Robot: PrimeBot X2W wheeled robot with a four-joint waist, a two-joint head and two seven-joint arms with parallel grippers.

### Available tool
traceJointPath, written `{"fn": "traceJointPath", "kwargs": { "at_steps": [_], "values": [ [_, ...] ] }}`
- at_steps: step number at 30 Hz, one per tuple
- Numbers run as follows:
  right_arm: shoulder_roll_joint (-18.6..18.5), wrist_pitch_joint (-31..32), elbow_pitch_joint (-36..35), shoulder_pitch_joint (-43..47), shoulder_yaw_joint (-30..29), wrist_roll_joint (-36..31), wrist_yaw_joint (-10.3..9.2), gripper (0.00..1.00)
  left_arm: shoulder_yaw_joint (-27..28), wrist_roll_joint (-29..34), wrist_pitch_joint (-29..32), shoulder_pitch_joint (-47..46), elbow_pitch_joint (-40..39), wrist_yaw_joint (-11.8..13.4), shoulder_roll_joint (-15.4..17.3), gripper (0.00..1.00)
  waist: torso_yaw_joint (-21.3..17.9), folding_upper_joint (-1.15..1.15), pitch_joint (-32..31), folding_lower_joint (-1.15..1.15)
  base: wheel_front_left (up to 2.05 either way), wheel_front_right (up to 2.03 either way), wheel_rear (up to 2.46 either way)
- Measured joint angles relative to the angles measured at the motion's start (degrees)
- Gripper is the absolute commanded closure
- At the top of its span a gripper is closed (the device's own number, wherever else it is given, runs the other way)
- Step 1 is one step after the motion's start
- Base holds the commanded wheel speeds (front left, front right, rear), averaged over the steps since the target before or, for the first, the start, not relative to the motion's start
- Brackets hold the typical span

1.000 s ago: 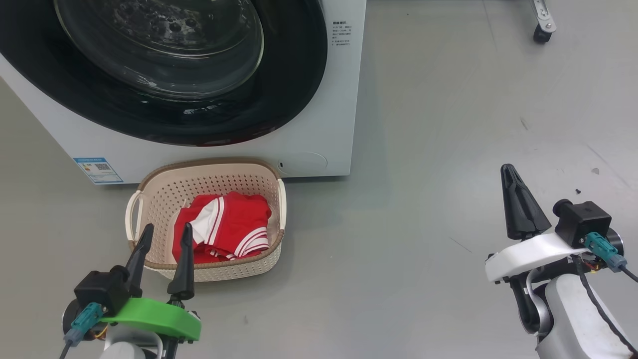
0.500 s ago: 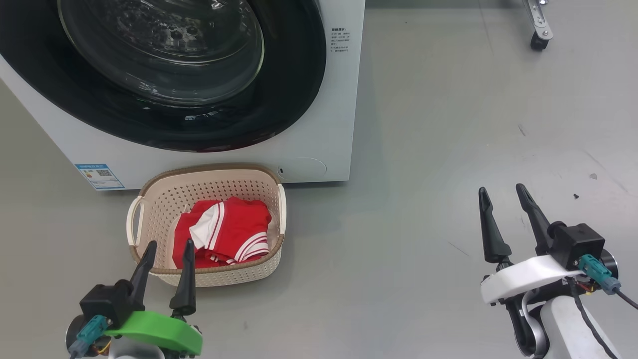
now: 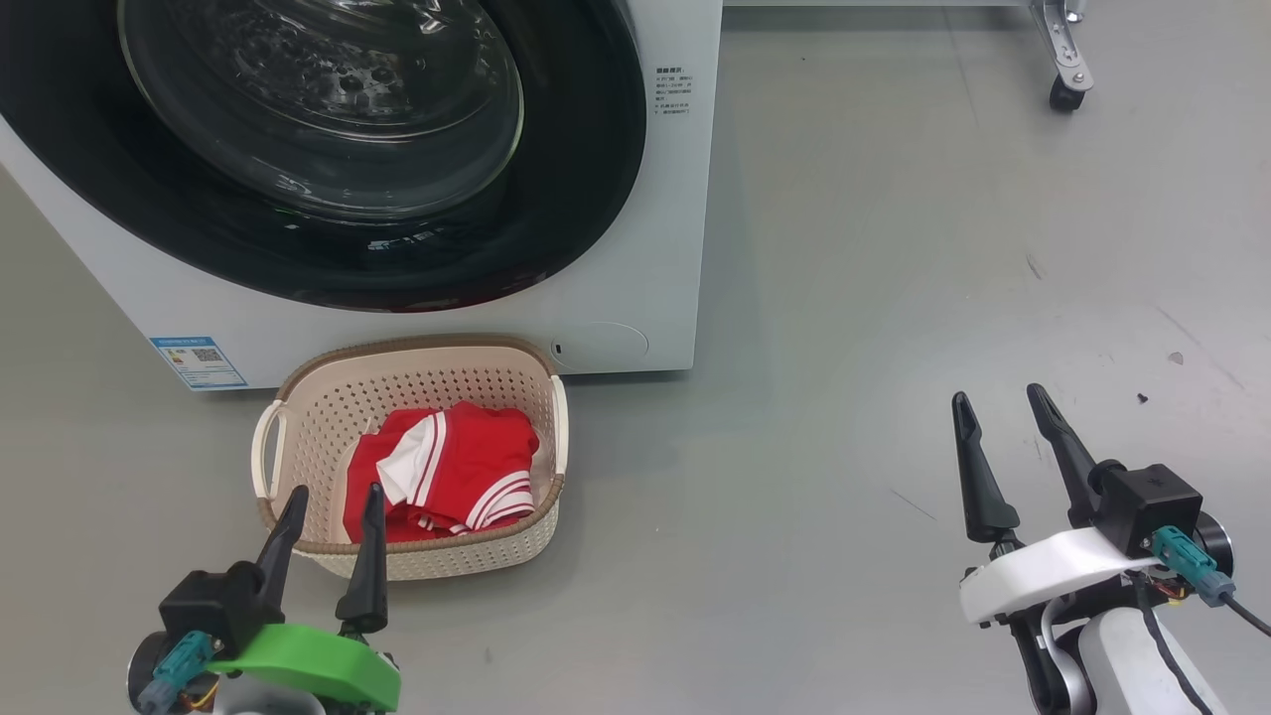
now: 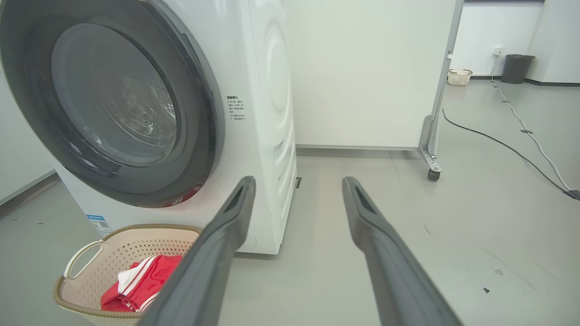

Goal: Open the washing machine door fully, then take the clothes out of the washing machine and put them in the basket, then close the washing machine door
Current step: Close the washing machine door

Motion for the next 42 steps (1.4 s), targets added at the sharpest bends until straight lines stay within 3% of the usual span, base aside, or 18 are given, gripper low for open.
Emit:
{"fn": "traceJointPath", "kwargs": {
  "at_steps": [17, 42],
  "values": [
    [0.5, 0.0, -1.0, 1.2, -1.2, -0.5, 0.22, 0.00, 1.2, 2.7, 0.0, 0.0, -0.5, 0.0, -0.2, 0.00, 0.3, 0.00, 0.3, 0.00, 0.00, 0.00, 0.00],
    [1.5, 0.0, -1.5, 1.4, -2.4, -1.3, 1.02, 0.00, -0.1, -0.3, 0.0, 0.2, -1.6, 0.0, -0.7, 0.00, 0.2, 0.00, 0.2, 0.00, 0.00, 0.00, 0.00]
  ]
}}
